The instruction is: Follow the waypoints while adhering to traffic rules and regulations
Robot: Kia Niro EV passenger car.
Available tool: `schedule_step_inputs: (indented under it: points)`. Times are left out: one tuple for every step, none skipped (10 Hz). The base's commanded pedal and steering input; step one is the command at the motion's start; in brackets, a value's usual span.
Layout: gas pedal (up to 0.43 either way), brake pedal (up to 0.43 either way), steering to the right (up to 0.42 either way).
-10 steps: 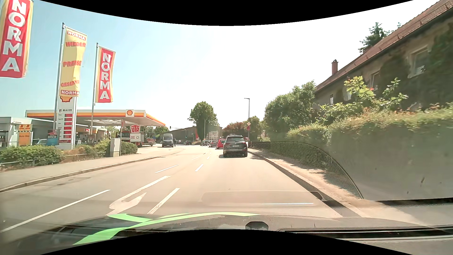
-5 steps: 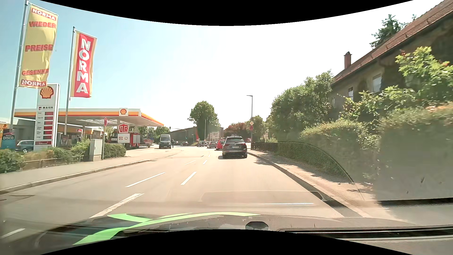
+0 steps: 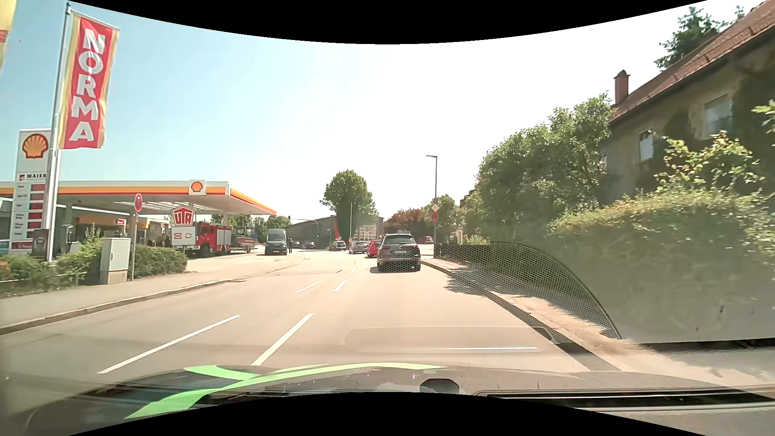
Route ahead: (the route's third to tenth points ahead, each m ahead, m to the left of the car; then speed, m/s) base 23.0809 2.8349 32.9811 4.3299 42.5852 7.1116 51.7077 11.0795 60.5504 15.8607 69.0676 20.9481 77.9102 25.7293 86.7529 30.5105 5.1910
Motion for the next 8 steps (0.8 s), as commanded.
schedule_step_inputs:
  points:
    - [0.118, 0.0, -0.008]
    - [0.118, 0.0, -0.008]
    - [0.118, 0.0, -0.008]
    - [0.118, 0.0, -0.008]
    - [0.118, 0.0, -0.007]
    - [0.118, 0.0, -0.008]
    - [0.13, 0.0, -0.008]
    - [0.157, 0.0, -0.009]
